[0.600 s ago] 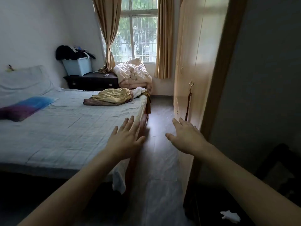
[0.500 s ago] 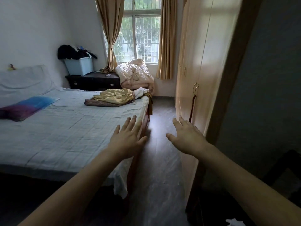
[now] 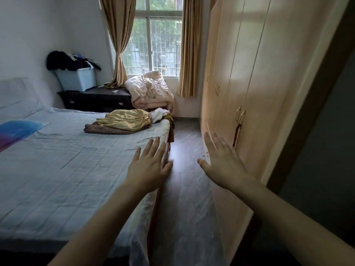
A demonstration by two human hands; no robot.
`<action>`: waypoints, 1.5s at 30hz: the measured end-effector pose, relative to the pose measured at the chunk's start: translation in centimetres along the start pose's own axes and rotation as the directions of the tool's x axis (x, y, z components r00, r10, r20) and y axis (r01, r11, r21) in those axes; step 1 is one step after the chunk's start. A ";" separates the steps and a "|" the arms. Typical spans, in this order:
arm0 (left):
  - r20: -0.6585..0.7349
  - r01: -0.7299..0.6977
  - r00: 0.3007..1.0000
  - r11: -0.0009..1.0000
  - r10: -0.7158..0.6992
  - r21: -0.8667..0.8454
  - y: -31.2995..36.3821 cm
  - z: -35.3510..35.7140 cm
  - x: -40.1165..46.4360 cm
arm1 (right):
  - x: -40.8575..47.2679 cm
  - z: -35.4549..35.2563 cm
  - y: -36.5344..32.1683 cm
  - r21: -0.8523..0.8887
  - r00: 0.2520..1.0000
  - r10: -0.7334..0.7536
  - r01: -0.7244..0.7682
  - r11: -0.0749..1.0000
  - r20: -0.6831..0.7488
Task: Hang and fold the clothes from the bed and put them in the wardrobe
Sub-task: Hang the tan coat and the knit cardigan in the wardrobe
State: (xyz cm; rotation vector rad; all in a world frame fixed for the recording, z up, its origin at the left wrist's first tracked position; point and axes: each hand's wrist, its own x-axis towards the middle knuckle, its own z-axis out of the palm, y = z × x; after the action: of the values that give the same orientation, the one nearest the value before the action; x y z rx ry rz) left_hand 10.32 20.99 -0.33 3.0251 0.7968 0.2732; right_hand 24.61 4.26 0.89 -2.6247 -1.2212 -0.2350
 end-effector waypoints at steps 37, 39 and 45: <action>0.105 0.034 0.994 0.999 -0.032 -0.025 -2.9 10.7 48.4 | 46.0 13.1 13.7 0.001 0.987 0.010 -0.010 1.000 0.160; 0.091 0.021 0.996 0.999 -0.018 -0.026 -4.0 11.4 51.4 | 48.9 13.5 13.7 -0.013 0.986 0.004 -0.001 1.000 0.165; 0.079 0.001 0.997 1.000 0.001 -0.025 -8.7 12.4 60.8 | 59.2 14.7 12.4 -0.019 0.982 -0.037 0.041 0.999 0.183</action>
State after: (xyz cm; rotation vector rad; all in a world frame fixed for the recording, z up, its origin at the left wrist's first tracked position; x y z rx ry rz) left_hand 60.23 58.84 -2.79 2.9914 0.7821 0.1611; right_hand 72.59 43.92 -0.64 -2.6937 -1.3350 -0.0140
